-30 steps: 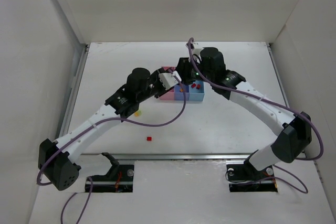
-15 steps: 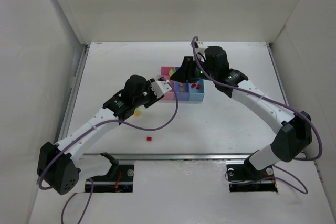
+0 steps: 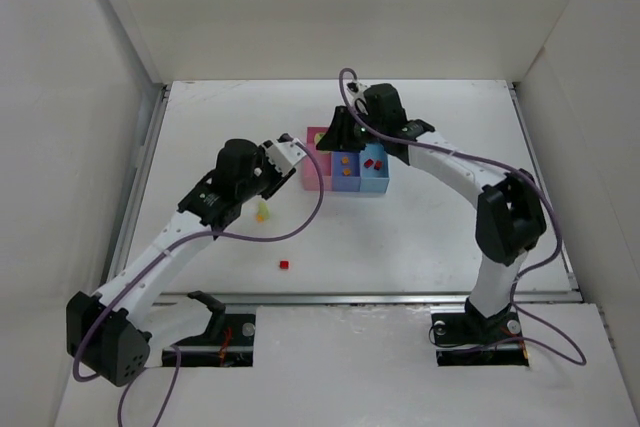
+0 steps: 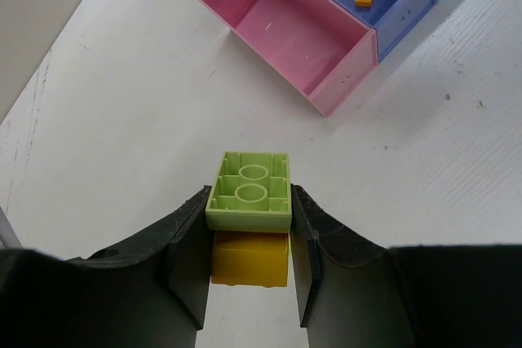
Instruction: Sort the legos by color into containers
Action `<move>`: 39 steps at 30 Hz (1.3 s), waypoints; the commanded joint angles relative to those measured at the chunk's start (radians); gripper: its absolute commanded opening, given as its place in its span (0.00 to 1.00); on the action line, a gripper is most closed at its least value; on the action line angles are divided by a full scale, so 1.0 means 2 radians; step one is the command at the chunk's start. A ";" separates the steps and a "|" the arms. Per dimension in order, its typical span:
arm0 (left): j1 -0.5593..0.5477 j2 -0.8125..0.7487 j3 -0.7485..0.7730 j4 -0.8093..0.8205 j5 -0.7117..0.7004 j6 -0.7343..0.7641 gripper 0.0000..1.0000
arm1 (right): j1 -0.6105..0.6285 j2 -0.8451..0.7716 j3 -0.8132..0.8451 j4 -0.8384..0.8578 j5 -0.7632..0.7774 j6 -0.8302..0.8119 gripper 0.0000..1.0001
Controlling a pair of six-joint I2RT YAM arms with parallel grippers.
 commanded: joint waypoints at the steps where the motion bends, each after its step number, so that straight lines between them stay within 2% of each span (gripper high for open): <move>1: 0.002 -0.022 0.001 -0.002 0.009 -0.024 0.00 | -0.001 0.028 0.035 0.003 0.014 0.014 0.00; 5: 0.006 -0.027 0.001 -0.002 0.004 -0.029 0.00 | -0.001 0.056 0.045 -0.009 0.030 0.014 0.00; 6: 0.006 -0.027 0.001 -0.002 0.004 -0.029 0.00 | -0.001 0.066 0.050 -0.009 0.030 0.014 0.03; 13: 0.006 -0.037 -0.011 0.004 0.004 -0.039 0.00 | -0.001 0.093 0.077 -0.018 0.020 0.014 0.45; 15: 0.006 -0.037 -0.011 0.004 0.004 -0.039 0.00 | -0.001 0.093 0.077 -0.018 0.020 0.009 0.46; 16: 0.006 -0.037 -0.011 0.004 0.004 -0.039 0.00 | -0.001 0.097 0.077 -0.018 0.020 0.009 0.51; 21: 0.006 -0.037 -0.005 0.008 0.009 -0.039 0.00 | -0.001 0.102 0.087 -0.030 0.020 0.009 0.63; 23: 0.006 -0.037 -0.001 0.002 0.013 -0.050 0.00 | -0.001 0.102 0.091 -0.030 0.020 0.009 0.67; 29: 0.006 -0.037 0.013 -0.014 0.047 -0.069 0.00 | -0.005 0.067 0.082 -0.013 0.011 -0.008 0.67; 30: 0.006 -0.037 0.018 -0.018 0.055 -0.069 0.00 | -0.005 0.050 0.082 -0.013 0.004 -0.025 0.67; 34: 0.006 -0.037 0.024 -0.018 0.124 -0.080 0.00 | -0.010 0.004 0.066 0.004 -0.055 -0.087 0.81; 39: 0.011 -0.042 0.024 -0.013 0.185 -0.088 0.00 | -0.020 -0.065 0.003 -0.013 -0.082 -0.161 0.81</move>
